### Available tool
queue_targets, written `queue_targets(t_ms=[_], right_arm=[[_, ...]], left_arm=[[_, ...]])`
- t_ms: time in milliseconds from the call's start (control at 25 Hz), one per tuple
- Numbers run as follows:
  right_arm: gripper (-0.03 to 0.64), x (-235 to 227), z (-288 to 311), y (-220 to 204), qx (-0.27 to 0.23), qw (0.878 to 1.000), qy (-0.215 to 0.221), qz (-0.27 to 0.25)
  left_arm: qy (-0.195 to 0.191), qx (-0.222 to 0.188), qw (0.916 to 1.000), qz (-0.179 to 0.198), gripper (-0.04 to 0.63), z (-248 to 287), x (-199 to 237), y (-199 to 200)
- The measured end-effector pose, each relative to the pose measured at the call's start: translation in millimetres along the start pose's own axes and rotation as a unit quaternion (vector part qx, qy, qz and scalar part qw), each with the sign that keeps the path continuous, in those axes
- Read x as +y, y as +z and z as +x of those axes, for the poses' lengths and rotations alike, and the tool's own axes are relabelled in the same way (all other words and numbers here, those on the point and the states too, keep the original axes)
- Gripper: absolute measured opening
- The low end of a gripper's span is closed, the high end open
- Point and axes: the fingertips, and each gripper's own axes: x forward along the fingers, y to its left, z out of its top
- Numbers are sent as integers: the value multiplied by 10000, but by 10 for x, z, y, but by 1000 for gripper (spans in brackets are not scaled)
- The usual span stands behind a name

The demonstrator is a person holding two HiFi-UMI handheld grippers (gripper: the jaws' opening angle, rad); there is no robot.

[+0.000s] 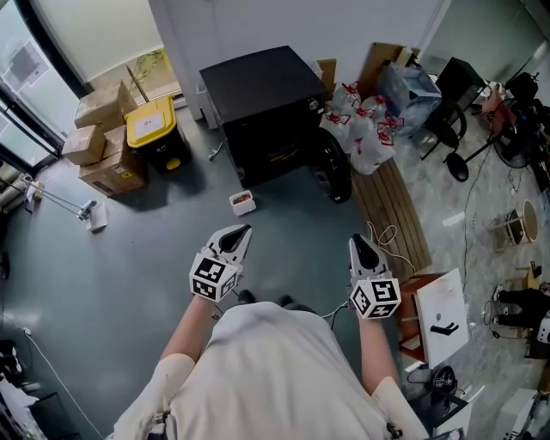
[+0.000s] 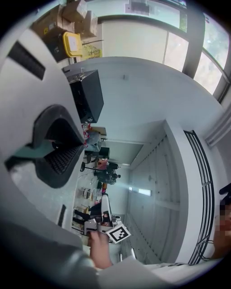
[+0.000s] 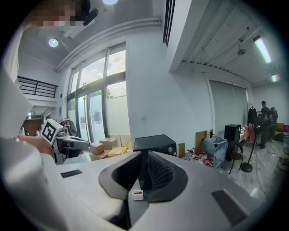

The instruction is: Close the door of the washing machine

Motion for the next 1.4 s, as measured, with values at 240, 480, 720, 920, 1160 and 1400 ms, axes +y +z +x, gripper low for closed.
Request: queue_targets(t_ms=[240, 480, 720, 920, 1160, 1400], right_arm=[[85, -187, 35, -62, 34, 10000, 63, 45], [149, -318, 62, -88, 80, 9999, 117, 38], [161, -427, 136, -146, 217, 9997, 89, 110], [163, -473, 297, -216, 309, 9993, -26, 198], [169, -608, 766, -238, 404, 9982, -248, 358], [169, -594, 1492, -203, 558, 9967, -333, 492]], left_arm=[[100, 26, 9999, -42, 8, 130, -71, -33], [197, 61, 9997, -95, 9, 183, -109, -89], [207, 127, 9996, -155, 9, 270, -103, -122], [160, 198, 9995, -201, 9, 361, 45, -169], [46, 206, 9997, -159, 9, 718, 489, -100], [-132, 296, 9993, -186, 9, 1219, 1093, -27]])
